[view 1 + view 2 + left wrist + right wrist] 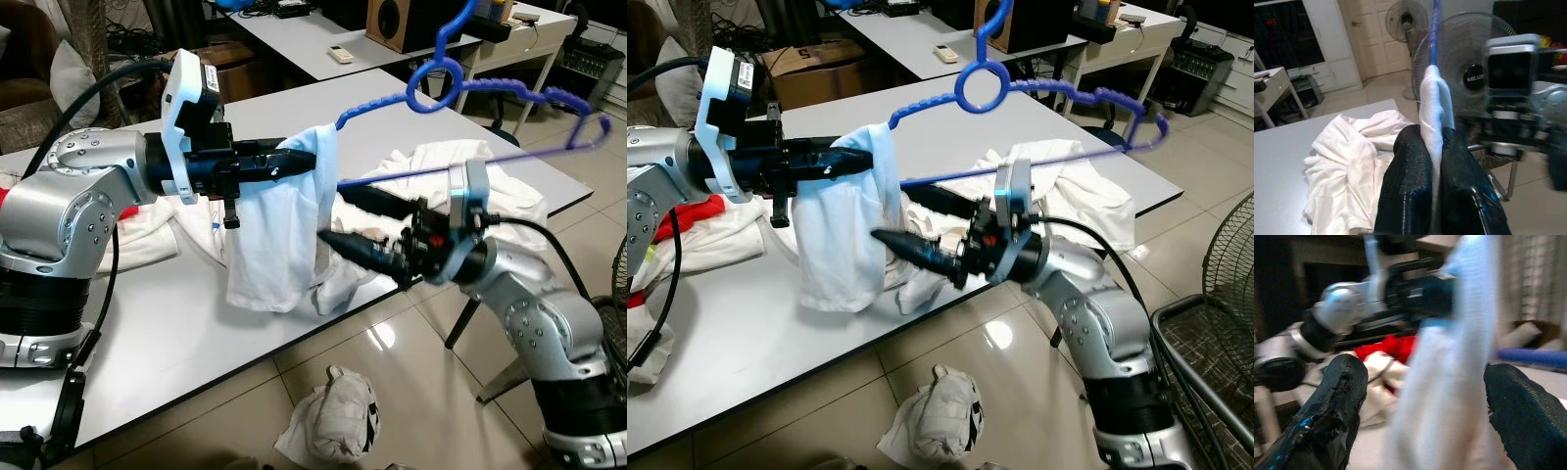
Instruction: Hang hanger
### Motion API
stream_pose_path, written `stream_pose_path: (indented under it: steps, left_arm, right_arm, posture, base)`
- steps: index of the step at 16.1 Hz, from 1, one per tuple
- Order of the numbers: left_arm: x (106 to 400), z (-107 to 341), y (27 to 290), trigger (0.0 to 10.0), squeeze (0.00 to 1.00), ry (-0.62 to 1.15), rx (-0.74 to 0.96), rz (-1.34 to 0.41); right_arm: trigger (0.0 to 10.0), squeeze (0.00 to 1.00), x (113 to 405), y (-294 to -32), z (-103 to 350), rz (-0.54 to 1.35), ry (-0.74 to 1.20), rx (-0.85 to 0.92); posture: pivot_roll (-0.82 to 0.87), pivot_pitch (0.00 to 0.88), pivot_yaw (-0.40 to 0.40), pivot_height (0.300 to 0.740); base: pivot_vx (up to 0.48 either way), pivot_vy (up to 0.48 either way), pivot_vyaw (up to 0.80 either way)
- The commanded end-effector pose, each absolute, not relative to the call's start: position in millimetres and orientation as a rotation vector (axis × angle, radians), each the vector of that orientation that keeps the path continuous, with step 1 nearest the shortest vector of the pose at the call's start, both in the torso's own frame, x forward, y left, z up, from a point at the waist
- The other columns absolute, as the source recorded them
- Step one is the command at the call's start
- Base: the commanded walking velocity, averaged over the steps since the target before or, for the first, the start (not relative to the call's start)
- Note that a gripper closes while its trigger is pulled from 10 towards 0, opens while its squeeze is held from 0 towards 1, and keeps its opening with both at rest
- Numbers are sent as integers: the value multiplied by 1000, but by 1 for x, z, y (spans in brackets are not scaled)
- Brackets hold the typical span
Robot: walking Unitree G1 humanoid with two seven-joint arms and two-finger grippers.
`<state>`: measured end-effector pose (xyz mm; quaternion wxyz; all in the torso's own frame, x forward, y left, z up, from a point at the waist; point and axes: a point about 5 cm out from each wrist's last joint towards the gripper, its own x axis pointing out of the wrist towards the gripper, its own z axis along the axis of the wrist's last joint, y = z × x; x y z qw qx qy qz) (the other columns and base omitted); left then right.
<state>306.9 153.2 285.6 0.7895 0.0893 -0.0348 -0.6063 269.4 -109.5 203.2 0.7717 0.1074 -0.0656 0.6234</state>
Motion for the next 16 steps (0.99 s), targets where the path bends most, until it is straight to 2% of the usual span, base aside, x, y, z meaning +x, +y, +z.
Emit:
stream_pose_path:
  steps: [1, 7, 16]
  left_arm:
    - [308, 294, 151, 0, 0, -93, 213, -1291]
    - [311, 292, 155, 0, 0, -81, 220, -1268]
    - [326, 301, 186, 0, 0, -58, 274, -1166]
  right_arm:
    - [10000, 0, 265, -105, 209, 1404, -161, 229]
    - [10000, 0, 266, -102, 207, 1422, -147, 228]
    - [10000, 0, 262, -103, 218, 1328, -197, 221]
  posture:
    - [-83, 0, 20, 740]
    - [-81, 0, 12, 740]
    - [-94, 0, -13, 740]
  base:
    - [0, 0, 0]
    - [0, 0, 0]
    - [0, 0, 0]
